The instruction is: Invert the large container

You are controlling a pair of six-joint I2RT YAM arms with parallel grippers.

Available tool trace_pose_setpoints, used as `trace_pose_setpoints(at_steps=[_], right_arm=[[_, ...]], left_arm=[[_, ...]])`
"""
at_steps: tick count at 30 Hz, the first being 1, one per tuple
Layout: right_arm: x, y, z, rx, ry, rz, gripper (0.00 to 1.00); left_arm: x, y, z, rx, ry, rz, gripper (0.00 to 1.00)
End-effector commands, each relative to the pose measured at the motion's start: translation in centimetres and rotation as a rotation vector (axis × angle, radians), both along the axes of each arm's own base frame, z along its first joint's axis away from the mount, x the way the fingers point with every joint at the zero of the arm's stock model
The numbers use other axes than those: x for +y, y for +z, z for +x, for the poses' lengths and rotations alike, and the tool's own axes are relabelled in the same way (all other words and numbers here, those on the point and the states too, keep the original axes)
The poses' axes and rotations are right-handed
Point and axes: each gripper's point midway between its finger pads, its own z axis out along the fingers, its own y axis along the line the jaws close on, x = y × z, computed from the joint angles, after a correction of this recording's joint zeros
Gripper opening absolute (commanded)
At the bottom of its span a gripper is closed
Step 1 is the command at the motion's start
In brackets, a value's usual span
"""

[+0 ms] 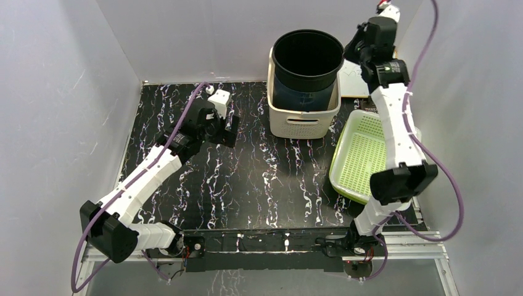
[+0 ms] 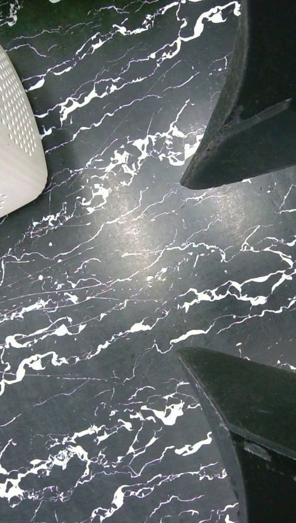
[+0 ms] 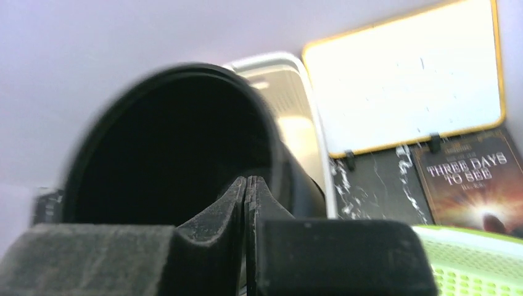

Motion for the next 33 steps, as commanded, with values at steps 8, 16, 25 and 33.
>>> trace_pose_setpoints(at_steps=[8, 16, 25, 33], right_arm=[[0.2, 8.6, -3.4, -0.218, 0.044, -0.002, 0.85], [0.7, 2.0, -0.1, -0.029, 0.055, 0.019, 0.73], [-0.4, -0.9, 1.1, 0.040, 0.016, 0.005, 0.51], [-0.8, -1.4, 1.4, 0.043, 0.019, 0.028, 0.20]], left_arm=[[0.6, 0.7, -0.9, -0.020, 0.011, -0.014, 0.98], [0.8, 1.0, -1.2, -0.018, 0.012, -0.007, 0.98], [1.4, 0.8, -1.6, -0.024, 0.023, 0.005, 0.98], [1.4, 0.1, -1.7, -0.004, 0.023, 0.014, 0.98]])
